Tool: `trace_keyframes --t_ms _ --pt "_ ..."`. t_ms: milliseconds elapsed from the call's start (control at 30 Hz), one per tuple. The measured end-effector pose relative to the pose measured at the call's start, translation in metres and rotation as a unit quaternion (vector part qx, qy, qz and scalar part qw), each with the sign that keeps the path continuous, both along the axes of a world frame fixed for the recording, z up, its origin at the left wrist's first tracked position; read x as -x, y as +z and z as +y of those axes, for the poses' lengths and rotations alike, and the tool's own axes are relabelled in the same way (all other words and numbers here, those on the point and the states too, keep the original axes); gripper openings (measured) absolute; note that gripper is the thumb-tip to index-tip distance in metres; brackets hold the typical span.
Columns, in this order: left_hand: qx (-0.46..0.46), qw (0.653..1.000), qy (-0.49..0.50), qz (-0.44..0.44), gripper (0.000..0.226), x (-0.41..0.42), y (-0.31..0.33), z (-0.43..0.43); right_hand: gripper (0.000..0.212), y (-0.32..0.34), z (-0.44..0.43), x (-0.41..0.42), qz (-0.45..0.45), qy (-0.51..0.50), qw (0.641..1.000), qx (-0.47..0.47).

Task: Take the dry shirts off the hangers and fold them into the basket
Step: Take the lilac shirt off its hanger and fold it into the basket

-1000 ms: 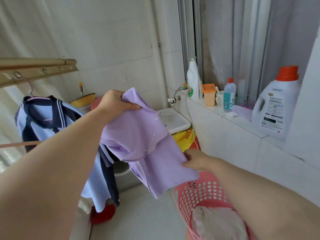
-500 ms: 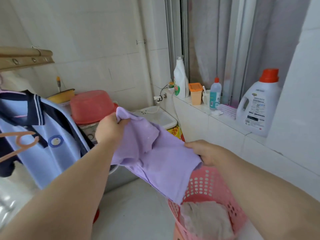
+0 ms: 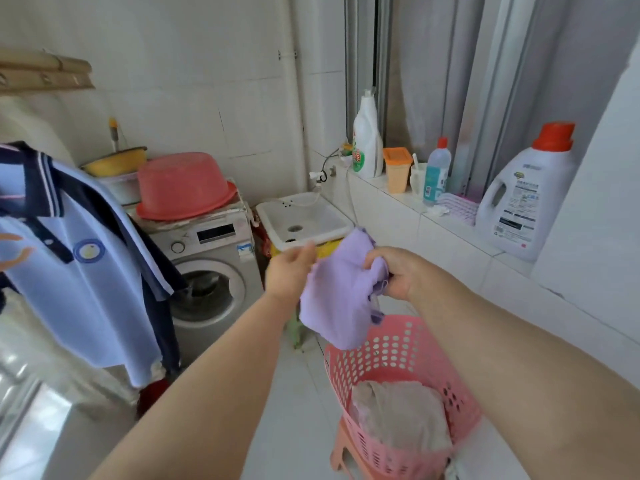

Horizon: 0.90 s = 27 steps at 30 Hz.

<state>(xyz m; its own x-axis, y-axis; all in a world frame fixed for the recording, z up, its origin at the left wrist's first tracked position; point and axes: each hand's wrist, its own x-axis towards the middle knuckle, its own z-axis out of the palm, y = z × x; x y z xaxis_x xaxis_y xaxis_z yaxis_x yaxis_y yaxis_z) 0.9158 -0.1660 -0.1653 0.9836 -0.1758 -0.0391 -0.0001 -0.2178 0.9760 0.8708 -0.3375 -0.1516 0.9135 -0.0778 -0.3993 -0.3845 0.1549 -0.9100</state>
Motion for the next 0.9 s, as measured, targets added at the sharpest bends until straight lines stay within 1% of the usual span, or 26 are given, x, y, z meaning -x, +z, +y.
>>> trace_keyframes --t_ms 33,67,100,133,200,233,267,333,367,400,433,467,500,533,567,600,633,667,733,833,900 --pt "0.038 0.996 0.07 0.028 0.046 -0.005 -0.007 0.009 0.013 0.004 -0.001 0.0 -0.013 -0.007 0.998 -0.059" --pt "0.093 0.988 0.081 0.088 0.057 -0.009 -0.017 0.018 0.017 0.01 -0.002 0.001 -0.047 -0.006 0.993 -0.105" --pt "0.153 0.976 0.067 0.142 0.069 -0.014 -0.027 0.023 0.024 0.02 0.0 0.005 -0.085 -0.006 0.987 -0.136" --pt "0.208 0.961 0.044 0.178 0.075 -0.018 -0.037 0.027 0.031 0.028 0.0 0.007 -0.121 -0.006 0.981 -0.155" --pt "0.275 0.934 0.058 0.221 0.081 -0.016 -0.043 0.029 0.045 0.044 0.0 0.007 -0.165 -0.037 0.974 -0.15" --pt "0.302 0.921 0.063 0.239 0.081 -0.012 -0.044 0.026 0.047 0.049 -0.002 0.007 -0.172 -0.057 0.974 -0.139" --pt "0.335 0.909 0.047 0.244 0.077 -0.01 -0.044 0.021 0.047 0.051 -0.006 0.006 -0.169 -0.059 0.974 -0.142" --pt "0.406 0.887 0.008 0.221 0.063 -0.007 -0.04 0.01 0.044 0.049 -0.015 0.006 -0.146 -0.056 0.978 -0.141" --pt "0.428 0.877 -0.001 0.218 0.063 -0.005 -0.035 0.006 0.039 0.042 -0.022 0.005 -0.131 -0.058 0.981 -0.131" --pt "0.437 0.869 -0.011 0.232 0.071 -0.005 -0.029 0.005 0.036 0.033 -0.03 0.004 -0.116 -0.055 0.983 -0.128" --pt "0.416 0.875 -0.019 0.246 0.083 -0.007 -0.026 0.005 0.043 0.023 -0.037 0.003 -0.107 -0.063 0.986 -0.115" --pt "0.386 0.884 -0.029 0.262 0.092 -0.009 -0.025 0.005 0.058 0.013 -0.045 0.002 -0.1 -0.078 0.988 -0.09" --pt "0.339 0.9 -0.04 0.27 0.091 -0.011 -0.025 0.003 0.072 0.003 -0.051 0.001 -0.09 -0.087 0.99 -0.064" --pt "0.288 0.917 -0.056 0.272 0.081 -0.012 -0.026 -0.003 0.077 -0.008 -0.058 0.003 -0.079 -0.086 0.992 -0.048" --pt "0.24 0.931 -0.064 0.266 0.065 -0.012 -0.028 -0.007 0.072 -0.015 -0.062 0.006 -0.063 -0.074 0.994 -0.051" --pt "0.203 0.941 -0.06 0.265 0.047 -0.012 -0.032 -0.013 0.058 -0.023 -0.066 0.01 -0.039 -0.054 0.996 -0.059" --pt "0.173 0.947 -0.048 0.266 0.037 -0.013 -0.037 -0.018 0.04 -0.031 -0.068 0.012 -0.007 -0.037 0.997 -0.072" --pt "0.158 0.948 -0.032 0.273 0.036 -0.014 -0.042 -0.023 0.03 -0.041 -0.071 0.011 0.03 -0.032 0.996 -0.083" --pt "0.152 0.947 -0.02 0.282 0.039 -0.015 -0.057 -0.035 0.03 -0.065 -0.079 0.011 0.088 -0.049 0.992 -0.07" --pt "0.13 0.953 -0.023 0.273 0.049 -0.016 -0.087 -0.052 0.023 -0.105 -0.089 0.014 0.129 -0.125 0.982 -0.06" --pt "0.105 0.957 -0.009 0.271 0.05 -0.015 -0.107 -0.062 0.021 -0.126 -0.097 0.019 0.142 -0.157 0.974 -0.083"
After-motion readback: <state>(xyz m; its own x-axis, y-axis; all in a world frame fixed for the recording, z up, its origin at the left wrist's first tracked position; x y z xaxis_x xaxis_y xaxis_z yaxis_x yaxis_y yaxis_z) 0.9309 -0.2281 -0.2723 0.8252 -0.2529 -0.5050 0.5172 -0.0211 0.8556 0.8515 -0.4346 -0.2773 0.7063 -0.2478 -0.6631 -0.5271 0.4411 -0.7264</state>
